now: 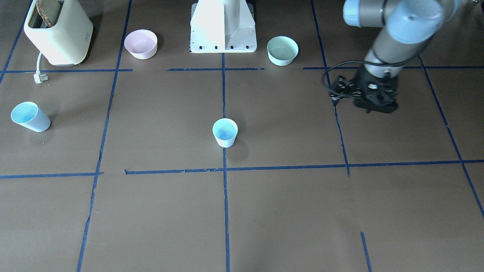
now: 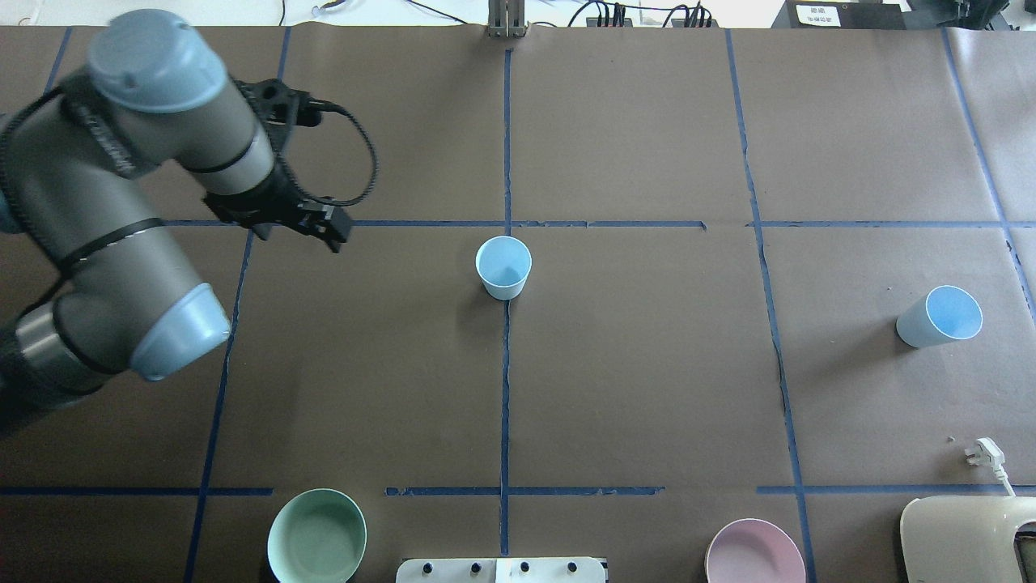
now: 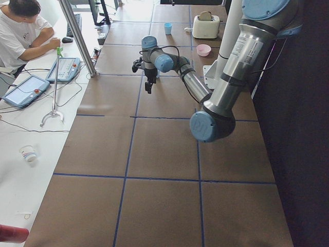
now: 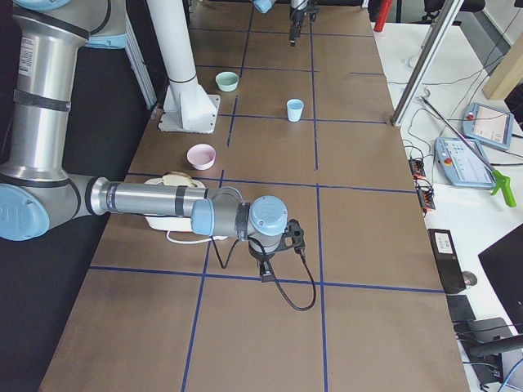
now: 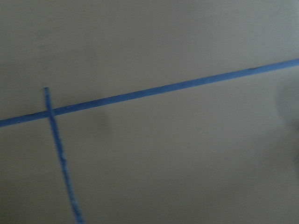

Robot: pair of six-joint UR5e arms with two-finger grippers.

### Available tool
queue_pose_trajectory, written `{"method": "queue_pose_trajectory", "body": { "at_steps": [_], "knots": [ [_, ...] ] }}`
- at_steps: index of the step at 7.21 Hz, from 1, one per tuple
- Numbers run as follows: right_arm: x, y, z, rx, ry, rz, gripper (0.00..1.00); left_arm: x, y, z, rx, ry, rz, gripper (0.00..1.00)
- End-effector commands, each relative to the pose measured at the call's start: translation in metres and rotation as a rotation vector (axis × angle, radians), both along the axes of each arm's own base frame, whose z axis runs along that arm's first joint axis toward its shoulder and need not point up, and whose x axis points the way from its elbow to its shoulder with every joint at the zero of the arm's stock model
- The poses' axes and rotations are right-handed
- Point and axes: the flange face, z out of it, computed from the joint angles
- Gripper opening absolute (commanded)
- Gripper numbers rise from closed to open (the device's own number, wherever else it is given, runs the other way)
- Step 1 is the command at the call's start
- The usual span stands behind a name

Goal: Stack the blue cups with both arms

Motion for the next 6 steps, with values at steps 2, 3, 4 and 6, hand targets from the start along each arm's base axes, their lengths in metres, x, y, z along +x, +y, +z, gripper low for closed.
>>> {"method": "queue_pose_trajectory", "body": {
  "at_steps": [2, 3, 4, 6],
  "knots": [
    [-0.029, -0.047, -0.044, 0.010, 0.003, 0.037, 1.00, -0.237, 0.061, 0.172, -0.052, 0.017, -0.048, 1.00],
    [-0.043, -0.056, -0.054, 0.001, 0.007, 0.034, 1.00, -0.263, 0.094, 0.228, -0.153, 0.004, -0.083, 1.00],
    [-0.052, -0.061, -0.060, -0.035, 0.010, 0.066, 1.00, -0.265, 0.099, 0.255, -0.183, 0.001, -0.083, 1.00],
    [-0.086, -0.069, -0.084, -0.022, -0.018, 0.165, 1.00, -0.266, 0.105, 0.267, -0.183, 0.004, -0.087, 1.00]
  ]
}}
